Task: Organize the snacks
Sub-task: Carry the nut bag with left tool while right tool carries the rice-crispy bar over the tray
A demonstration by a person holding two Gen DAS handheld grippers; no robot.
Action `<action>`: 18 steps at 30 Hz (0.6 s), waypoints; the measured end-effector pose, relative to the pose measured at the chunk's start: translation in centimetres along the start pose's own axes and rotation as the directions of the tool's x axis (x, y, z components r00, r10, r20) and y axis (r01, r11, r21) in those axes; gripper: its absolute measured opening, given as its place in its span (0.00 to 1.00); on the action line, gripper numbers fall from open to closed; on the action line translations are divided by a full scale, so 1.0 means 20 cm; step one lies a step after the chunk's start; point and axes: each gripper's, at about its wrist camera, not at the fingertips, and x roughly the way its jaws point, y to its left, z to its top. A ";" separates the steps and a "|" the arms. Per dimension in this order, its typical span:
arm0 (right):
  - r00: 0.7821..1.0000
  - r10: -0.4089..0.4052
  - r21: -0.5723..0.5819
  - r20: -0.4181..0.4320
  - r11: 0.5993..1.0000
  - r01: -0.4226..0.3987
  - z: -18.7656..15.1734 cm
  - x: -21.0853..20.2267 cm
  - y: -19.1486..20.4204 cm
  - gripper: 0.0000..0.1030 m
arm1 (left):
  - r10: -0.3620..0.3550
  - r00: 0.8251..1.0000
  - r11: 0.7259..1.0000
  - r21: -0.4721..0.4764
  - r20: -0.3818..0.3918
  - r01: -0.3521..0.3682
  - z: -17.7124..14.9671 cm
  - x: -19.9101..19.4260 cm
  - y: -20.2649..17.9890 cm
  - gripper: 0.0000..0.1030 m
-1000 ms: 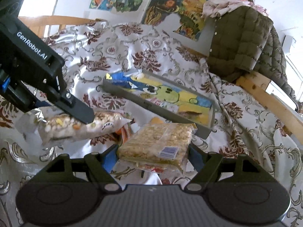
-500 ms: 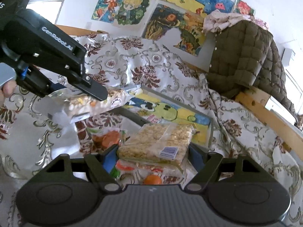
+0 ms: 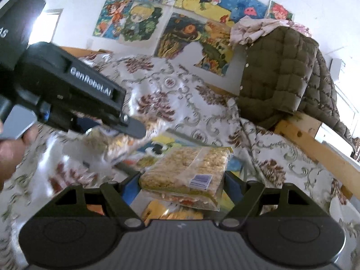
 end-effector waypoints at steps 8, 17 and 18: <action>0.999 -0.047 0.072 0.013 0.996 0.046 0.02 0.30 -0.15 0.79 | 0.054 0.998 0.998 -0.010 0.021 -0.054 0.09 0.21 0.08 0.46; 0.997 -0.040 0.170 -0.061 0.984 0.050 -0.02 0.56 -0.24 0.79 | 0.127 0.991 0.990 -0.072 0.045 -0.123 0.17 0.40 0.25 0.46; 0.997 -0.035 0.180 -0.071 0.983 0.047 -0.03 0.58 -0.25 0.79 | 0.136 0.990 0.988 -0.073 0.043 -0.133 0.18 0.41 0.26 0.46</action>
